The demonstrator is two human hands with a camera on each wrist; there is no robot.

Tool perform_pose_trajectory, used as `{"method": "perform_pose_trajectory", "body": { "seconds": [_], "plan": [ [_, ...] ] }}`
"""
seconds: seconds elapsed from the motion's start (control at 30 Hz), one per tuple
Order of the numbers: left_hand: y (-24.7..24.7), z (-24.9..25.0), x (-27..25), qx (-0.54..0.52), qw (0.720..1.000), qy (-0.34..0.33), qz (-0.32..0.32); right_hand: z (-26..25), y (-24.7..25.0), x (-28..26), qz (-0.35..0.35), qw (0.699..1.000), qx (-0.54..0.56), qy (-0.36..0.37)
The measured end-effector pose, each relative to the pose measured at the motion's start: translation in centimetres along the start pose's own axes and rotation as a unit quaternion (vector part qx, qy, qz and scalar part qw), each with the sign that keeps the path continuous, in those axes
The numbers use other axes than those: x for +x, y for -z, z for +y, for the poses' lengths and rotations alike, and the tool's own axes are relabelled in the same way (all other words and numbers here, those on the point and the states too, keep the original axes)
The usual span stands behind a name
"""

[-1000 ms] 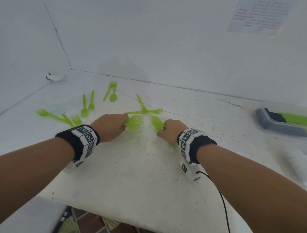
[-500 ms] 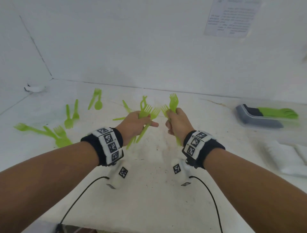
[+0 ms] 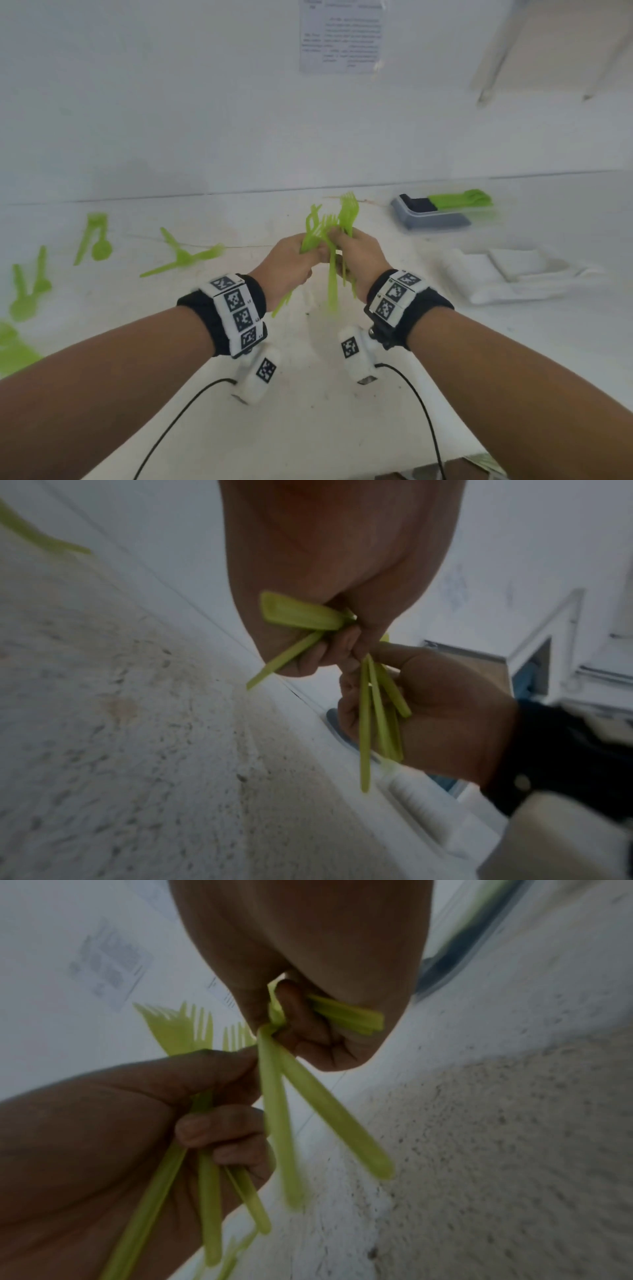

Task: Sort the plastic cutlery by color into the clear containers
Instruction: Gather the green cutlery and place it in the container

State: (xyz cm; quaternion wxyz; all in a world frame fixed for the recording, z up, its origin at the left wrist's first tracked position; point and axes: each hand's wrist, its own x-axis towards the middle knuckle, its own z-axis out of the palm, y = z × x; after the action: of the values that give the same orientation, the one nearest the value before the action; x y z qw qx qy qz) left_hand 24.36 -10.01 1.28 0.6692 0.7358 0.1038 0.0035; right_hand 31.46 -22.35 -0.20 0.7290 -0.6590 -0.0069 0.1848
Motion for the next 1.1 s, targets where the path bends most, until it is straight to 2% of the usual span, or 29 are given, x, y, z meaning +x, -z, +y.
{"method": "perform_pose_trajectory", "body": {
  "seconds": [0.07, 0.17, 0.2, 0.3, 0.37, 0.43, 0.53, 0.6, 0.73, 0.83, 1.0, 1.1],
  "plan": [
    [-1.1, 0.4, 0.1, 0.0, 1.0, 0.008, 0.015, -0.4, 1.0, 0.1, 0.015, 1.0, 0.022, -0.002],
    [-2.2, 1.1, 0.6, -0.042, 0.995, 0.061, 0.07, -1.0, 2.9, 0.7, 0.088, 0.996, 0.032, 0.001],
    [-2.4, 1.3, 0.8, -0.05, 0.993, 0.065, 0.081, -1.1, 3.4, 0.7, 0.092, 0.995, 0.033, -0.005],
    [-3.2, 1.4, 1.4, -0.033, 0.995, 0.03, 0.094, -1.2, 4.4, 0.6, 0.04, 0.998, 0.032, -0.032],
    [-4.1, 1.3, 1.7, -0.005, 0.994, 0.002, 0.105, -1.3, 4.6, 0.4, 0.009, 0.999, 0.027, -0.025],
    [-5.1, 1.1, 2.0, 0.026, 0.99, -0.016, 0.136, -1.3, 4.7, 0.2, -0.001, 0.999, 0.04, -0.009],
    [-6.4, 1.3, 2.3, 0.017, 0.984, -0.036, 0.171, -1.3, 5.2, 0.2, 0.004, 0.998, 0.062, -0.001],
    [-7.1, 1.6, 2.4, -0.011, 0.986, -0.032, 0.163, -1.4, 5.7, 0.2, -0.008, 0.997, 0.077, -0.013],
    [-7.7, 2.1, 2.7, -0.09, 0.984, 0.023, 0.154, -1.6, 7.2, 0.9, -0.013, 0.997, 0.078, -0.024],
    [-7.8, 2.6, 2.8, -0.155, 0.976, 0.054, 0.142, -1.9, 8.1, 1.2, -0.045, 0.995, 0.083, -0.029],
    [-9.3, 3.5, 2.7, -0.149, 0.982, 0.065, 0.095, -2.5, 7.7, 1.0, -0.12, 0.984, 0.133, -0.016],
    [-9.6, 3.9, 2.8, -0.122, 0.987, 0.063, 0.088, -2.5, 7.3, 0.9, -0.125, 0.98, 0.153, -0.006]
  ]
}}
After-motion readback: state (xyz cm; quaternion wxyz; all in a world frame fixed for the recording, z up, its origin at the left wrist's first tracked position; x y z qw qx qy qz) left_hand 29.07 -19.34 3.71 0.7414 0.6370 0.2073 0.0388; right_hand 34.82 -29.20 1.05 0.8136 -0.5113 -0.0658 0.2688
